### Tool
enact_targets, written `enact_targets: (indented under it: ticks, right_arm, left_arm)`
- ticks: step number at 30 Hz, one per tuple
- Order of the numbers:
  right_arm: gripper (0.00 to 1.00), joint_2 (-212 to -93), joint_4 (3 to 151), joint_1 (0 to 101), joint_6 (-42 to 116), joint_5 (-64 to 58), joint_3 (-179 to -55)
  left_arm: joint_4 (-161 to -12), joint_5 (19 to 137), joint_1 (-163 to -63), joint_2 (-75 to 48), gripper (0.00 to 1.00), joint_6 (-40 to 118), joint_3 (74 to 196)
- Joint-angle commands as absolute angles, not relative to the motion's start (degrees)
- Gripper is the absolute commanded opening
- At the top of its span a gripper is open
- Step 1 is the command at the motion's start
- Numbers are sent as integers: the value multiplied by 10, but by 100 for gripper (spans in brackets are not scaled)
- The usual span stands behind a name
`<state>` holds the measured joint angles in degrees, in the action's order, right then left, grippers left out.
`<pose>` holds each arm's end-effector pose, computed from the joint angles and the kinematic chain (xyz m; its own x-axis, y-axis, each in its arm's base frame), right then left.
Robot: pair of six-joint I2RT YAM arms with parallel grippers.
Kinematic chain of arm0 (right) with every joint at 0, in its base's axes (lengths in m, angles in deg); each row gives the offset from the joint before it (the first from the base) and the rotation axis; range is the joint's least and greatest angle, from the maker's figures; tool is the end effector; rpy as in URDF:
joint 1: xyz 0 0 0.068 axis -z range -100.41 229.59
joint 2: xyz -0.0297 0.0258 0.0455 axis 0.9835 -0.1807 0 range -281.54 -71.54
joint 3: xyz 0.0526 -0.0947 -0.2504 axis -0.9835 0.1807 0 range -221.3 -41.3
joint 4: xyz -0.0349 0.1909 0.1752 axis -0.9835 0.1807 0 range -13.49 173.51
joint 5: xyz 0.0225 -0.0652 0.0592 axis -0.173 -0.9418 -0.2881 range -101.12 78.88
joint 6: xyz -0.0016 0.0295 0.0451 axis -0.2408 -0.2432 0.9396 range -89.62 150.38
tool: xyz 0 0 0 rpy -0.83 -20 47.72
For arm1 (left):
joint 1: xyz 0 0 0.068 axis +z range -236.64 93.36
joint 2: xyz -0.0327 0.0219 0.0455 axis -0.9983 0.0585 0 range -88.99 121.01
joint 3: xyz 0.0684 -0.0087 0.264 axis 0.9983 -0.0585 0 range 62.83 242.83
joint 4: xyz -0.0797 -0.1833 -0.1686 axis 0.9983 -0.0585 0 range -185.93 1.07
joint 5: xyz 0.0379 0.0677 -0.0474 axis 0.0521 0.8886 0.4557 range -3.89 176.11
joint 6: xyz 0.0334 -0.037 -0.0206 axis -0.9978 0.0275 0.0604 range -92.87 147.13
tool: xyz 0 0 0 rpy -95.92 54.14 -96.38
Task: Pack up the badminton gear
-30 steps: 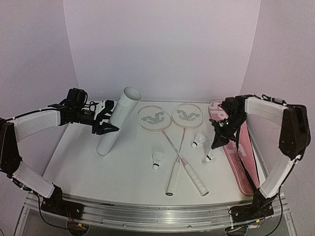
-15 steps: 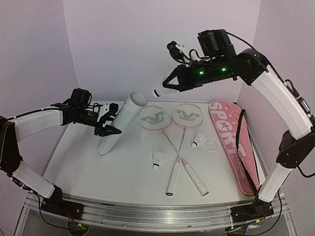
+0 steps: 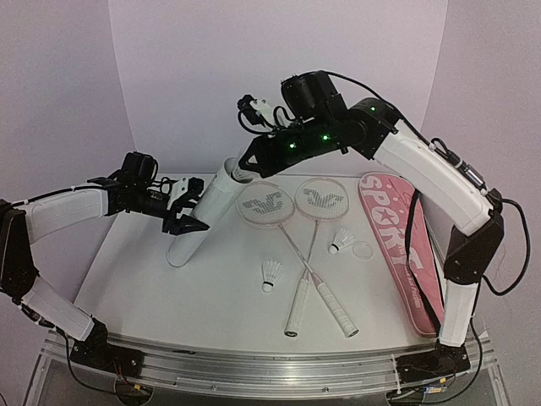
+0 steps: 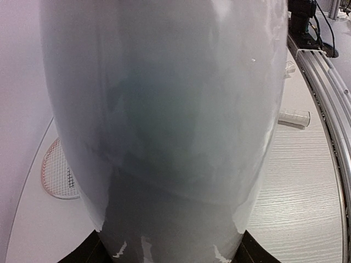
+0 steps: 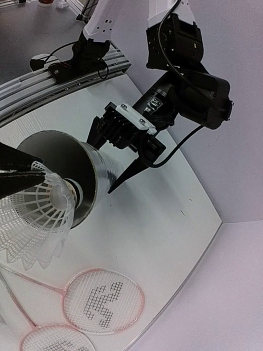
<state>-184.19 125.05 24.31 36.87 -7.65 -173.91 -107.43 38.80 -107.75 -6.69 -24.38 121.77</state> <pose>0.2418 0.3527 0.4447 -0.3670 -0.3313 -0.8692 -0.8144 0.5660 0.1281 0.2764 -0.1346 0.2676 0.2032 0.4904 -0.8475 0.9571 0.0831 0.2776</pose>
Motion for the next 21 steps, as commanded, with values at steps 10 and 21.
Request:
enact_targets:
  ticks: [10,21]
  right_arm:
    - [69,-1861,1223,247,369,14,-1805]
    - [79,-1702,1217,446,466,-95,-1581]
  left_arm:
    - [-1104,377,-1077,-49,29,-214,1230]
    - [-1066,364,-1076,-57,29,-168,1220]
